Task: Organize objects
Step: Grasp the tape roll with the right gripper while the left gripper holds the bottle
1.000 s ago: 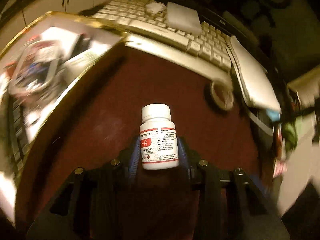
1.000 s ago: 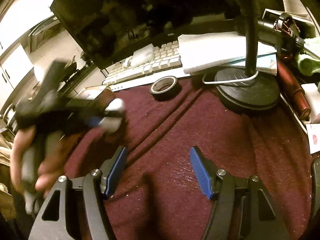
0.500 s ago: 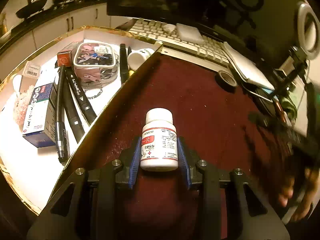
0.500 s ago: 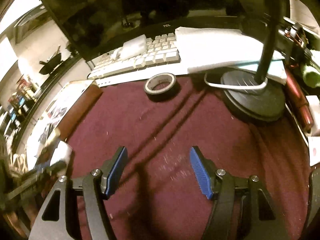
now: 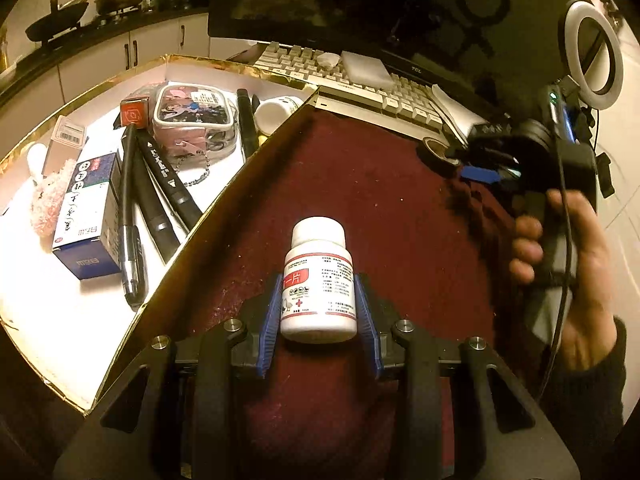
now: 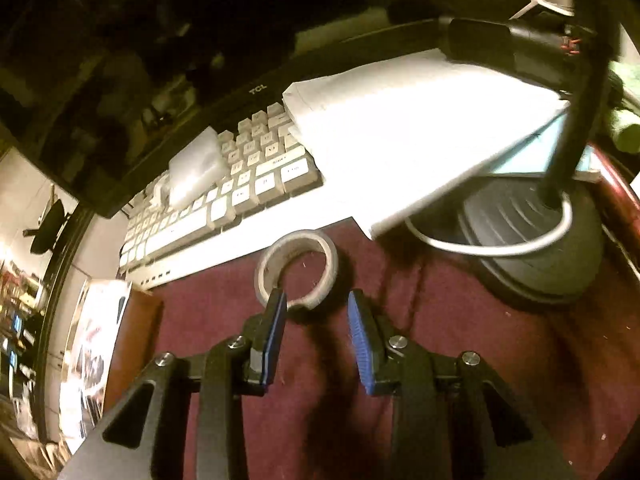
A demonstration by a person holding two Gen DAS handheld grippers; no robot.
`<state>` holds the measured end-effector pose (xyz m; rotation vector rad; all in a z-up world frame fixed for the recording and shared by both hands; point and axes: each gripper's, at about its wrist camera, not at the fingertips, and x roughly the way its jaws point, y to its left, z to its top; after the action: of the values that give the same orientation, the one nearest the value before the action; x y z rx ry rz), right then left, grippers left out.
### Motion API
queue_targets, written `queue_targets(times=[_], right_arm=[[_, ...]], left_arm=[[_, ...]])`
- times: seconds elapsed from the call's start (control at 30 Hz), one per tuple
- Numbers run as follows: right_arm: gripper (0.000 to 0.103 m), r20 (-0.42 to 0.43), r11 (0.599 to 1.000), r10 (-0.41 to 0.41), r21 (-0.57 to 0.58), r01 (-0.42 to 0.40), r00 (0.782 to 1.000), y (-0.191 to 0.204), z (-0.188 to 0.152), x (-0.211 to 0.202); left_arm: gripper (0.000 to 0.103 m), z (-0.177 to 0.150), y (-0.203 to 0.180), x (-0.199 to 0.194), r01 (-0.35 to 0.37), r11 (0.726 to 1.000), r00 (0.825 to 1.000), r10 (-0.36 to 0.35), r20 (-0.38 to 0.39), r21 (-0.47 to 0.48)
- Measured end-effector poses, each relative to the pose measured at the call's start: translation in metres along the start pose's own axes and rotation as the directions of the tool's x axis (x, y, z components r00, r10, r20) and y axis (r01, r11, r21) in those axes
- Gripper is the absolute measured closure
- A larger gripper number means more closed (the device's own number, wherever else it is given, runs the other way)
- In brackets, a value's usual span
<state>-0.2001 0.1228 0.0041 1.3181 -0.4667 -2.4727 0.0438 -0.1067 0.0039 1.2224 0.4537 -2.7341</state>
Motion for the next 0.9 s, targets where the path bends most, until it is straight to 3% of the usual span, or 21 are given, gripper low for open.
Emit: queue_targets(times=[0.2,0.33,0.37,0.63,0.9], right_arm=[[0.072,-0.016,0.999,-0.05,-0.023,0.05,0.999,0.01,0.01,0.02],[0.089,-0.005,0.996,-0.074,-0.049,0.074,0.997,0.01,0.011,0.022],[0.094,-0.008,0.997,-0.067,-0.045,0.066,0.998,0.009,0.01,0.021],[0.095,-0.105,0.991,0.114,-0.064,-0.121,0.988,0.012,-0.025,-0.006],[0.095,-0.127,0.973,0.154,-0.155,-0.173,0.98,0.009,-0.066,-0.041]], left_arm=[[0.068,-0.002,-0.002,-0.002,-0.009,1.0,1.0,0.009,0.004,0.012],[0.068,-0.003,-0.003,-0.003,-0.011,1.0,1.0,0.011,0.003,0.0],[0.068,-0.004,-0.003,-0.003,-0.011,1.0,1.0,0.011,0.004,0.001],[0.068,-0.009,0.001,-0.009,-0.008,1.0,1.0,0.008,0.004,-0.015],[0.068,-0.013,0.004,-0.013,-0.009,0.999,1.0,0.01,0.014,-0.041]])
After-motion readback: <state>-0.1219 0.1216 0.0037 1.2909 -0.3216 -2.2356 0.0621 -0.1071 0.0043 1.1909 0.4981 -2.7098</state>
